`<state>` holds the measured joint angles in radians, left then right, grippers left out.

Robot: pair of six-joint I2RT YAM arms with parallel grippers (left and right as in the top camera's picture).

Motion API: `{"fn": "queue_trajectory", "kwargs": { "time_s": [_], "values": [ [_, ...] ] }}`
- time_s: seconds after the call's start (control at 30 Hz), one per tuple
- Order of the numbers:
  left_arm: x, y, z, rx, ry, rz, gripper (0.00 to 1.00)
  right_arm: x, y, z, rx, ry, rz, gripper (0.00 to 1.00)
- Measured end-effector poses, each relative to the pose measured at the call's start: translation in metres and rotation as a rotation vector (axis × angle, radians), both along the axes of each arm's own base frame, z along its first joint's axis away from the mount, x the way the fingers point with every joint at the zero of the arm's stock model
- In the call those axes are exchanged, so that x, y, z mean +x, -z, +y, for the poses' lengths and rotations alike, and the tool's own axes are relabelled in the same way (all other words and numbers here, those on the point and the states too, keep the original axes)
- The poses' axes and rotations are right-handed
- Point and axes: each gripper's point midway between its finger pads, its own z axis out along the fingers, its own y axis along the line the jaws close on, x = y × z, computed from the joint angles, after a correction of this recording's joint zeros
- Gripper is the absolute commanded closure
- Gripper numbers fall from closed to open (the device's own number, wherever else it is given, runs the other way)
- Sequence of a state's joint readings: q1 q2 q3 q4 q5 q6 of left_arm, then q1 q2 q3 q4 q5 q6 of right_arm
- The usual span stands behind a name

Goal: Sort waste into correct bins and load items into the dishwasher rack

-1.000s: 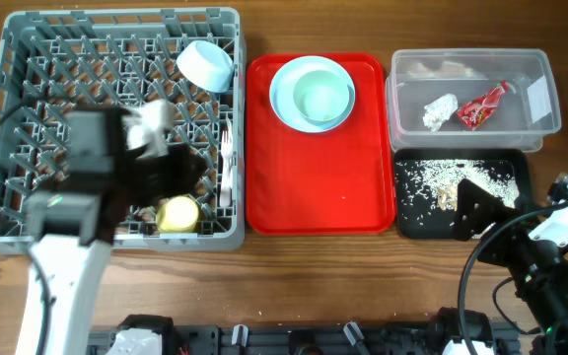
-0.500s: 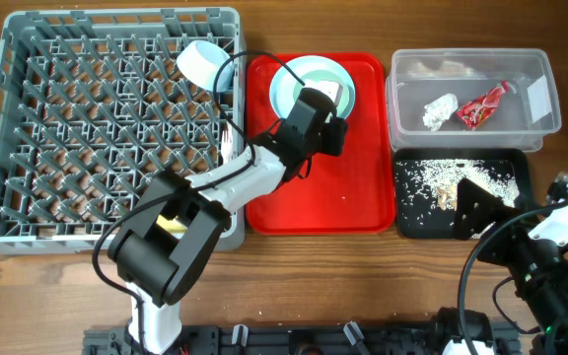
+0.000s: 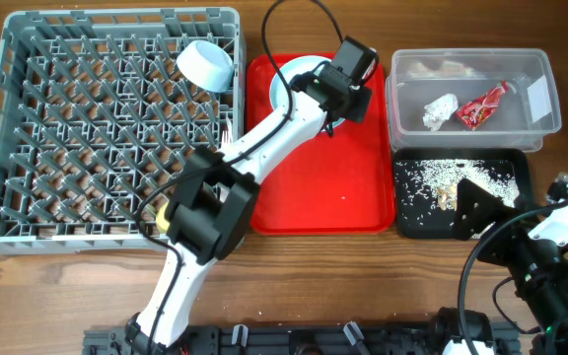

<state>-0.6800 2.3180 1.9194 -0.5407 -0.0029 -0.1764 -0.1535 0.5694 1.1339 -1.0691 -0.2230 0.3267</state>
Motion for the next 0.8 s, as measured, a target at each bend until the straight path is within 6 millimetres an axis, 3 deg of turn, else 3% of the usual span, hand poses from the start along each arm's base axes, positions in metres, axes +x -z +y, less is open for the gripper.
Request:
{"fn": "queue_trajectory", "kwargs": {
  "time_s": [0.03,0.23,0.37,0.47,0.53,0.6,0.73,0.77,0.8],
  "values": [
    [-0.001,0.011,0.001,0.013,0.000,0.015,0.67,0.000,0.000,0.000,0.000,0.000,0.000,0.00],
    [-0.007,0.018,0.007,0.045,-0.002,0.049,0.68,0.000,0.000,0.000,0.000,0.000,0.000,0.00],
    [-0.009,0.024,0.013,0.075,-0.008,0.053,0.85,0.000,0.000,0.000,0.000,0.000,0.000,0.00],
    [-0.009,0.029,0.018,0.099,-0.017,0.049,0.86,0.000,0.000,0.000,0.000,0.000,0.000,0.00],
    [-0.008,0.029,0.020,0.111,-0.026,0.040,0.96,0.000,0.000,0.000,0.000,0.000,0.000,0.00],
    [-0.005,0.028,0.023,0.123,-0.033,0.023,0.96,0.000,0.000,0.000,0.000,0.000,0.000,0.00],
    [0.002,0.014,0.026,0.126,-0.053,-0.013,0.96,0.000,0.000,0.000,0.000,0.000,0.000,0.00],
    [0.000,0.001,0.026,0.109,-0.049,-0.017,0.96,0.000,0.000,0.000,0.000,0.000,0.000,0.00],
    [-0.008,-0.025,0.028,0.084,-0.036,-0.011,0.96,0.000,0.000,0.000,0.000,0.000,0.000,0.00]
  ]
}}
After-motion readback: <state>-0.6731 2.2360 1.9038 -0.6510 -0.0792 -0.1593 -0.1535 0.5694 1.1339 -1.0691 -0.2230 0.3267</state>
